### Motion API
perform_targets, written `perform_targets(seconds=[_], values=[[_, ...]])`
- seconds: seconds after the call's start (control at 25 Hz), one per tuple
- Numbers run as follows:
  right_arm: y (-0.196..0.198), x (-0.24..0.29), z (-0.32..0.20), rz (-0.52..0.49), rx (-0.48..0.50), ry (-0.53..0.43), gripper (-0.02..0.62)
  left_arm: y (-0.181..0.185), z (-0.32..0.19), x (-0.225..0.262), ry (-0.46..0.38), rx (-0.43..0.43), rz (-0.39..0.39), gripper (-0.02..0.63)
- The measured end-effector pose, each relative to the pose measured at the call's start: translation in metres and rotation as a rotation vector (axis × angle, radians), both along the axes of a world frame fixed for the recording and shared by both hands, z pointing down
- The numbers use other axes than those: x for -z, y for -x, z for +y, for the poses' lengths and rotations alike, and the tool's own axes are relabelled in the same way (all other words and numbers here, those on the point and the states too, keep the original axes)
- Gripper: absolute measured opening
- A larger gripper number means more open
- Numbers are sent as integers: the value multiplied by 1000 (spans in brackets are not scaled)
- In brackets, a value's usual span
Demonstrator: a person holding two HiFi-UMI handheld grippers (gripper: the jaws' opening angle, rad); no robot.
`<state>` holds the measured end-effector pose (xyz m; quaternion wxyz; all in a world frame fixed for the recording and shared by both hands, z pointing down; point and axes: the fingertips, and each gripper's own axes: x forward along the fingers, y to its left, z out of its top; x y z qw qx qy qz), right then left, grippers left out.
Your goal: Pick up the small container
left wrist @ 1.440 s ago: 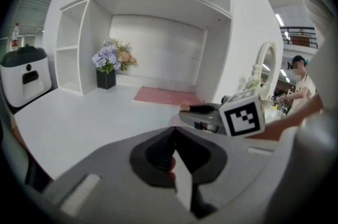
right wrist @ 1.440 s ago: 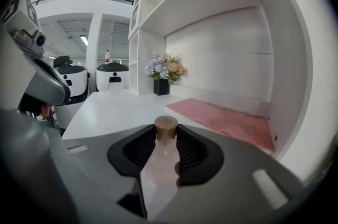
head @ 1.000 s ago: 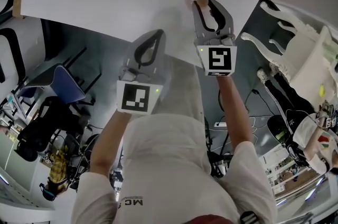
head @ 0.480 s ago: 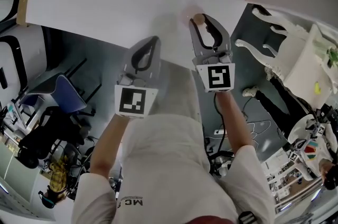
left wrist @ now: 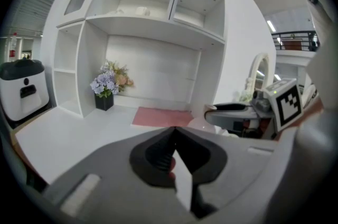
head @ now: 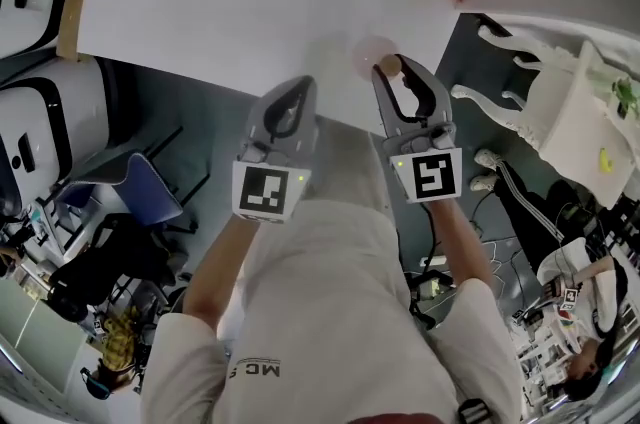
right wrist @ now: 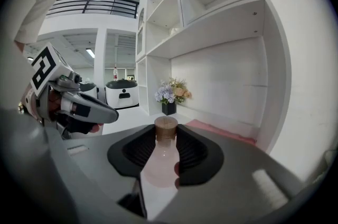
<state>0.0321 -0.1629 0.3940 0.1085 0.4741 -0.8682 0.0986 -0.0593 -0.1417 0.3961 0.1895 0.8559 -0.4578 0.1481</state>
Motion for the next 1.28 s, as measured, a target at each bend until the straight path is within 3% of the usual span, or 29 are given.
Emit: perform_targets(seconds=[0.52, 1.28], values=[[-15, 90, 42, -11, -43, -48, 123, 1, 20, 68, -82, -45, 7, 0], [-32, 119, 71, 37, -71, -59, 123, -3, 37, 118, -157, -80, 26, 0]])
